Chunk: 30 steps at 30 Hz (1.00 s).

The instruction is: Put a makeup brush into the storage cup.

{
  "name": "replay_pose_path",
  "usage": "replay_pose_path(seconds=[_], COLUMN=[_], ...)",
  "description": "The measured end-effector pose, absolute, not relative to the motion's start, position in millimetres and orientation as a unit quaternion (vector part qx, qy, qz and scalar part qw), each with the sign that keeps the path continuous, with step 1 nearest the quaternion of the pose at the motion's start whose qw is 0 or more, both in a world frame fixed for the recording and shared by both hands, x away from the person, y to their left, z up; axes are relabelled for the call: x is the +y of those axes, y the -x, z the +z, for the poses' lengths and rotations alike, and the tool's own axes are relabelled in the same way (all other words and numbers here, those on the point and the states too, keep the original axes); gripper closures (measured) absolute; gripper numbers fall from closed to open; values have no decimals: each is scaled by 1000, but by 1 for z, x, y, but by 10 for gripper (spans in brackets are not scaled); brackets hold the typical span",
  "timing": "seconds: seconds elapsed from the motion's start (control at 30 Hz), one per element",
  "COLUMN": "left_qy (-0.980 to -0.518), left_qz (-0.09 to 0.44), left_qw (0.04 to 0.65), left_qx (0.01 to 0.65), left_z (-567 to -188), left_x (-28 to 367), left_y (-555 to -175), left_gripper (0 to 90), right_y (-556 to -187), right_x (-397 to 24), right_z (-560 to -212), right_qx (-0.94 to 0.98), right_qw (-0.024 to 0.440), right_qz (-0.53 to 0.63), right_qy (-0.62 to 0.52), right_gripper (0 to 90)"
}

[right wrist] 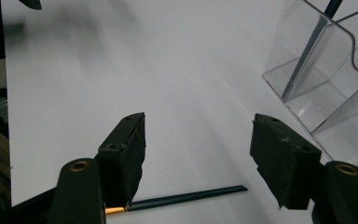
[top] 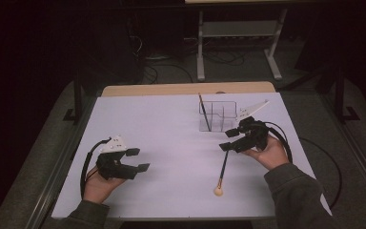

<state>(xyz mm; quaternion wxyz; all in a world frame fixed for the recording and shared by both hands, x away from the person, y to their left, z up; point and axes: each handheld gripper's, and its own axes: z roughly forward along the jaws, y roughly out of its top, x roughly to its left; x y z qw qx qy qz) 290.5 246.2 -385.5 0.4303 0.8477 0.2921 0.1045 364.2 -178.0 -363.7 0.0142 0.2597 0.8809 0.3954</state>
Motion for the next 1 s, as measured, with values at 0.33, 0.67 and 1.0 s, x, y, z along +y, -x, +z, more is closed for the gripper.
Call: replay_pose_path(seconds=[0.33, 0.67, 1.0], left_qy=[-849, -847, -846], left_qz=[104, 104, 103], left_qw=[428, 432, 431], left_qx=[292, 291, 294], left_z=[-385, -385, -385], left_x=[246, 246, 246], left_y=[-291, -291, -291], left_gripper=[298, 297, 297], right_y=[-360, -356, -352], right_x=[-180, -178, -176], right_z=[-371, -372, -372], right_qx=[882, 886, 893], right_qw=[10, 6, 5], right_qz=[391, 386, 375], right_qy=[-262, -258, -250], right_gripper=[347, 347, 342])
